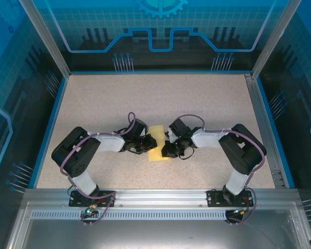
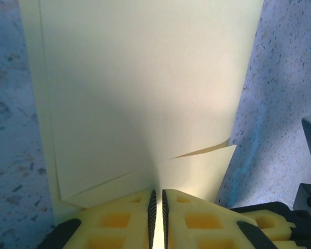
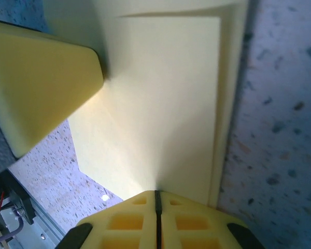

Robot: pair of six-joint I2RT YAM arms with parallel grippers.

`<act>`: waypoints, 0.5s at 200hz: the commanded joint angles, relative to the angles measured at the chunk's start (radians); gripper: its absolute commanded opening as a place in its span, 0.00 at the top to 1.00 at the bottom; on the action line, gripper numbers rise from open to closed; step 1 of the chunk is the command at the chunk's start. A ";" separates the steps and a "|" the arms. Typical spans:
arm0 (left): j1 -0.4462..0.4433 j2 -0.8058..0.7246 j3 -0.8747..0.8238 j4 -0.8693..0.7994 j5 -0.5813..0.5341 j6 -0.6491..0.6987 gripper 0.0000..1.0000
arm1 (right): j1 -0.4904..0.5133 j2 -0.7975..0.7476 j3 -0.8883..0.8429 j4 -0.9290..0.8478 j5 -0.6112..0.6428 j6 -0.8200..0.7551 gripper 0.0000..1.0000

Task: Fold a paper plane with a square sheet of paper (pick it up from the middle)
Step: Fold the triangle a second time at the center of the table.

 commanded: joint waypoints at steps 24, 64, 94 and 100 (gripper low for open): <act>-0.003 0.011 -0.016 -0.047 -0.058 0.006 0.83 | -0.038 -0.048 -0.062 -0.062 -0.008 -0.011 0.87; -0.003 -0.001 -0.010 -0.054 -0.054 0.010 0.82 | -0.070 -0.130 -0.078 -0.093 0.012 -0.044 0.79; -0.002 -0.017 -0.005 -0.052 -0.043 0.008 0.82 | -0.083 -0.156 -0.055 -0.106 0.049 -0.084 0.65; -0.003 -0.020 -0.004 -0.052 -0.041 0.008 0.82 | -0.084 -0.150 -0.047 -0.103 0.050 -0.091 0.63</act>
